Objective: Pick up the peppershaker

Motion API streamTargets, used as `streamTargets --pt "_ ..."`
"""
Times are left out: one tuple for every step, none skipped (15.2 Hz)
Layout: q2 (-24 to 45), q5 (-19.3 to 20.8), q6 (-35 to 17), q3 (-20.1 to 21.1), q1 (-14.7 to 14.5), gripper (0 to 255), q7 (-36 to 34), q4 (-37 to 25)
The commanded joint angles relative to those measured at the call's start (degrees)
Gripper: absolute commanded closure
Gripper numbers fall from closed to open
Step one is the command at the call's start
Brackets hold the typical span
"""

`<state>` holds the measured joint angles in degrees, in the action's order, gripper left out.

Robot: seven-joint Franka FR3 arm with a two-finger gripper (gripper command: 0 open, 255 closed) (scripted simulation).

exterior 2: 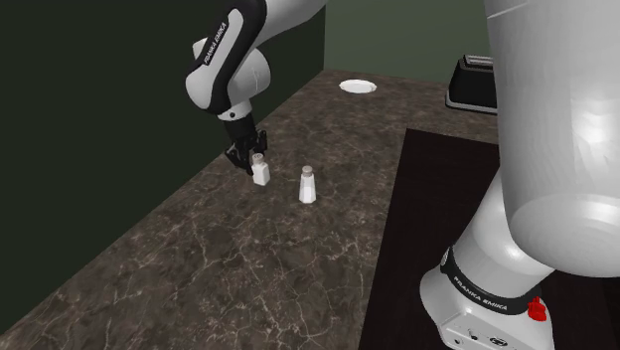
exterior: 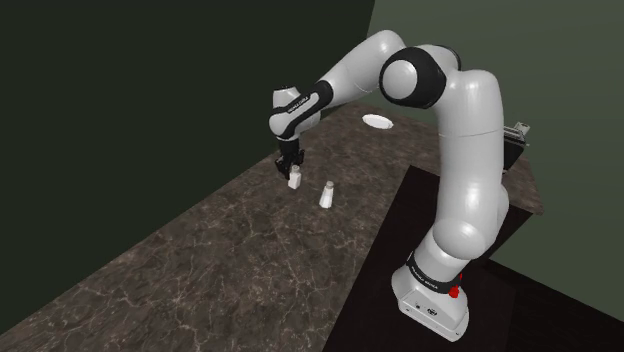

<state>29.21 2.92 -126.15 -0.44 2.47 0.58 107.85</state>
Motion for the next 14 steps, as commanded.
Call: streamTargets --pt "-1.0 0.0 1.1 0.0 0.0 255 0.0 -0.1" --pt "-1.5 0.0 1.6 0.0 0.0 255 0.0 -0.1" --pt "-2.0 -0.1 2.2 0.0 0.0 255 0.0 -0.2" --pt "-2.5 -0.1 2.8 0.0 0.0 255 0.1 -0.3" --pt "-3.0 -0.1 3.4 0.0 0.0 255 0.1 -0.4" --pt "-3.5 -0.1 4.0 0.1 0.0 255 0.1 -0.5" --pt "-4.0 -0.1 4.6 0.1 0.0 255 0.1 -0.6" --pt "-4.5 -0.1 5.2 0.1 -0.1 255 0.2 -0.7" --pt "-4.9 -0.1 5.8 0.1 -0.1 255 0.2 -0.9" --pt "-5.4 -0.1 6.4 0.1 -0.1 255 0.2 -1.0" --pt "-5.8 -0.2 7.0 0.1 -0.1 255 0.3 -1.2" --pt "-6.2 -0.2 7.6 0.1 -0.1 255 0.3 -1.4" --pt "-6.3 -0.2 7.7 0.1 -0.1 255 0.3 -1.4" --pt "-6.3 -0.2 7.7 0.1 -0.1 255 0.3 -1.4"
